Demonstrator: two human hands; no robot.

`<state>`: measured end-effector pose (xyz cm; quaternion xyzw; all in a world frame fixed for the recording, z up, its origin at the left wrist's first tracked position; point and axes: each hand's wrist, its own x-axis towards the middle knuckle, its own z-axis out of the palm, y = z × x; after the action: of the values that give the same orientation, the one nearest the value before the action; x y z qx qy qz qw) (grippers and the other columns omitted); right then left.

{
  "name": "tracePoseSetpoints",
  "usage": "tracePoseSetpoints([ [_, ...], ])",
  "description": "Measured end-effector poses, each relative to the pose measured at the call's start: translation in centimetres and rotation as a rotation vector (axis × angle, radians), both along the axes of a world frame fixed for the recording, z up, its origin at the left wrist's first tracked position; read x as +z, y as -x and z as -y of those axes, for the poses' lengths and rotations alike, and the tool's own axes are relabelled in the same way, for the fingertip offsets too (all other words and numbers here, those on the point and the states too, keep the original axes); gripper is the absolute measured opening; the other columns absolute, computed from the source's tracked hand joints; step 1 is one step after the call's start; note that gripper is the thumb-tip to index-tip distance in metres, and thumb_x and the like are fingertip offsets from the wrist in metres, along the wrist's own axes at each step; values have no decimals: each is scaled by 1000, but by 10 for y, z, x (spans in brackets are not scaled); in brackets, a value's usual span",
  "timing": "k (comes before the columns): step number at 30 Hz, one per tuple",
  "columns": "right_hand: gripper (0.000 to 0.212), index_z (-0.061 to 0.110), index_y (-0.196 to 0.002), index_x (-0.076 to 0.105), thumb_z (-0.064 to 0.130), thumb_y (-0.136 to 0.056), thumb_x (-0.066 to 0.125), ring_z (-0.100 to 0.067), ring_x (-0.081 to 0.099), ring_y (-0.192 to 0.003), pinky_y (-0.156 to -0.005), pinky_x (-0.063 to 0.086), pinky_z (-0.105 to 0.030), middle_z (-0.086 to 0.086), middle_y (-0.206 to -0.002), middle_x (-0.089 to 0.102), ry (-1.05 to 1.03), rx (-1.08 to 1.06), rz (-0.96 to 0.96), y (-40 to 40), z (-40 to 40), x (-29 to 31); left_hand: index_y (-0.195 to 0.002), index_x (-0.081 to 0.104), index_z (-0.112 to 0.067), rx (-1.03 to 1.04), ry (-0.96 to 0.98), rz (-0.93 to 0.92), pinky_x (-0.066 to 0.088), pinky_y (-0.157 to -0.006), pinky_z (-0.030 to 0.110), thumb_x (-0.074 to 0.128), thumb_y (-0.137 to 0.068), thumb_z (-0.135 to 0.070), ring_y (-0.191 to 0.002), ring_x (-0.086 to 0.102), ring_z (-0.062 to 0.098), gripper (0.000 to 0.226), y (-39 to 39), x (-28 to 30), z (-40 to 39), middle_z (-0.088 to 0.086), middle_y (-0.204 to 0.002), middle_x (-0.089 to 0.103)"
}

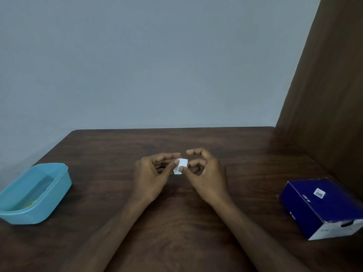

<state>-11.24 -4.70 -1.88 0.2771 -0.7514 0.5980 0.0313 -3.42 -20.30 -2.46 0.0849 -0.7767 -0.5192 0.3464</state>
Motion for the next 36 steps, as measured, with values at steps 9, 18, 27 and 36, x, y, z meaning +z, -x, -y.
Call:
tracePoseSetpoints([
  [9,54,32,-129,60,20,-85,89,-23,78,-95,-88,58,-35,7,-91,83,165,71,287,0,3,3,-112,83,-21,-57,-150,14,68,-79,36,83,-93,-13,-92,82,15,21,2,1,1,-4,-97,85],
  [18,46,36,-131,59,22,-93,82,-18,78,-97,-97,59,-43,8,-97,83,111,155,254,4,0,2,-121,80,-17,-167,-208,17,66,-90,36,79,-95,-12,-104,80,20,27,5,0,5,1,-107,84],
  [27,38,29,-115,67,22,-86,89,-17,76,-77,-77,58,-37,8,-86,83,98,60,189,7,3,-6,-120,81,-18,-145,-136,56,66,-86,33,77,-98,-13,-101,81,16,23,5,-2,4,-3,-105,84],
  [36,34,30,-113,68,22,-86,89,-2,74,-72,-67,54,-19,18,-88,82,62,-11,117,8,-1,-2,-124,79,-14,-182,-194,60,66,-86,30,76,-98,-14,-101,81,18,26,5,0,4,1,-107,84],
])
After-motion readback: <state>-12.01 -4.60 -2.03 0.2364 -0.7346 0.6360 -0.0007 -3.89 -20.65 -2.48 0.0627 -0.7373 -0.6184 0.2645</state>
